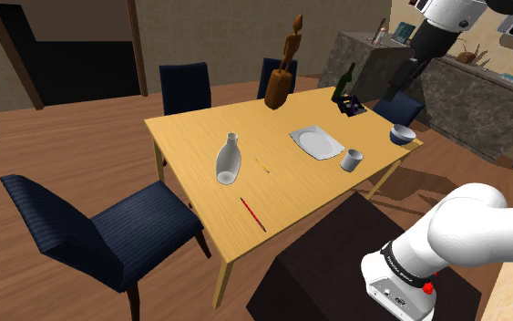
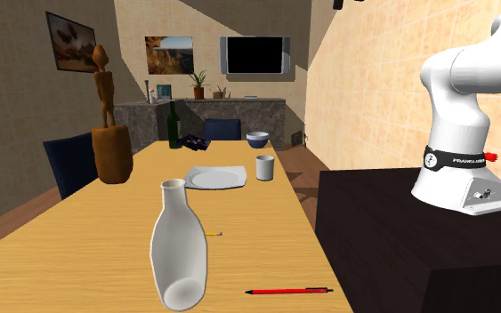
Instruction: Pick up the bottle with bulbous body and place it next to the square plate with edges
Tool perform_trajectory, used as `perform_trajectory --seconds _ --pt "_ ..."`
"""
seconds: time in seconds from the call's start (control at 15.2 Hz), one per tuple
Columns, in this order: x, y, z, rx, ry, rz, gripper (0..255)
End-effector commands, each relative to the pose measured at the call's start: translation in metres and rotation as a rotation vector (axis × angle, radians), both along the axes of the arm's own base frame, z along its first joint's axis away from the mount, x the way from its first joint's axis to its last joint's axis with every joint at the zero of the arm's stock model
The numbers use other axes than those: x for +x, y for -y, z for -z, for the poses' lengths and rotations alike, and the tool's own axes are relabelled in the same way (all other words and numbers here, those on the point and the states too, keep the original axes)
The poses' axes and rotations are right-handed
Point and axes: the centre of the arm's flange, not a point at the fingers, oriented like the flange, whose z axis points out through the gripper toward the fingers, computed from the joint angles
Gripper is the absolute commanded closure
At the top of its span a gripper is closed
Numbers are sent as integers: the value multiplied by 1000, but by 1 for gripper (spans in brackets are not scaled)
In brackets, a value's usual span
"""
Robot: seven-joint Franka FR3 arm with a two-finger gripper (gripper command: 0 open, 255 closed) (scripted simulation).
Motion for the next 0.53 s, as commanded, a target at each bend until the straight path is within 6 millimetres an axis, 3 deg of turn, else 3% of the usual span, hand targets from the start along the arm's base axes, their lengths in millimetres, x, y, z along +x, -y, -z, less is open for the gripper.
perform_trajectory --seconds 0.0,0.46 --pt "0 0 0 0 0 0 0" --pt "71 -24 56 12 -16 -19 0"
